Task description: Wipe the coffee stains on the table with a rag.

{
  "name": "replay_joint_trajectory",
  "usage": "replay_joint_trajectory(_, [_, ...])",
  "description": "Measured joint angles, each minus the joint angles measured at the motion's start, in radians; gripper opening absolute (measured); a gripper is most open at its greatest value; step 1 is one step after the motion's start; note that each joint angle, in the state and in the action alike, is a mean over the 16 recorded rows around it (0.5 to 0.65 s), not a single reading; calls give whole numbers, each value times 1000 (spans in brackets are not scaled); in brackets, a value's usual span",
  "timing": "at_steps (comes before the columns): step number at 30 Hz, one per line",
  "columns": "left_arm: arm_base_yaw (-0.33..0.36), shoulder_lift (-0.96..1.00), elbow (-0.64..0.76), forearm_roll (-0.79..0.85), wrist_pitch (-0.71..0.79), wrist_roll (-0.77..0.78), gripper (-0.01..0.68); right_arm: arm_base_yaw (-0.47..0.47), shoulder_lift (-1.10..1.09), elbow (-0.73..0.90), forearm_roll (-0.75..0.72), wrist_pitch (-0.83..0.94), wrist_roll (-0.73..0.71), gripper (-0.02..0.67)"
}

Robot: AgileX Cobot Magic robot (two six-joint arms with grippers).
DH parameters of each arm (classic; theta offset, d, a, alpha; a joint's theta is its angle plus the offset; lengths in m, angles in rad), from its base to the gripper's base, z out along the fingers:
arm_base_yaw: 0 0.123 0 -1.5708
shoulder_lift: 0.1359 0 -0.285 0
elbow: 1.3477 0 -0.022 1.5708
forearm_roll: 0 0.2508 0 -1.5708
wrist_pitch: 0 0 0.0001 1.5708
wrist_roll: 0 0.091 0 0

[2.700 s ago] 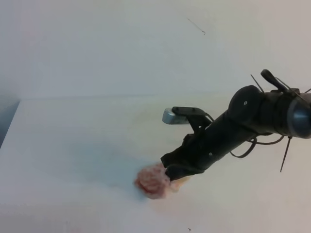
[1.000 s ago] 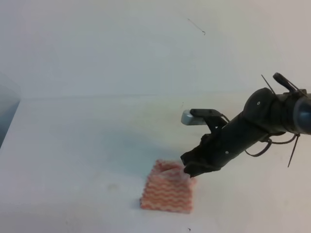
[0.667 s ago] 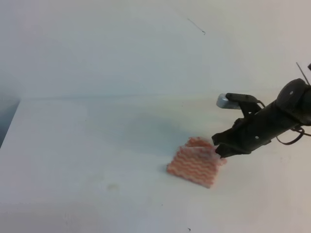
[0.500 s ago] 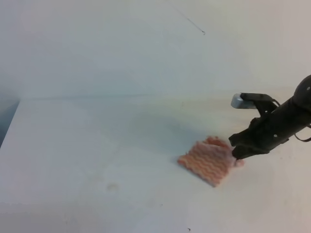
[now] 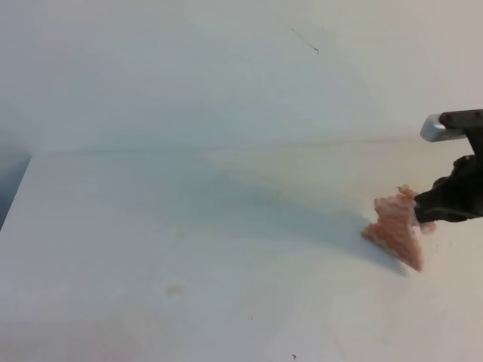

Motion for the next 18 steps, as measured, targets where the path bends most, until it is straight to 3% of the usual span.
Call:
replay_joint_trajectory(7, [0,0,0,0,0,0,1,-3,-56,13,153,33,-168,72])
replay_joint_trajectory(18, [0,0,0,0,0,0,1,-3,-79,13,324,66,-340,244])
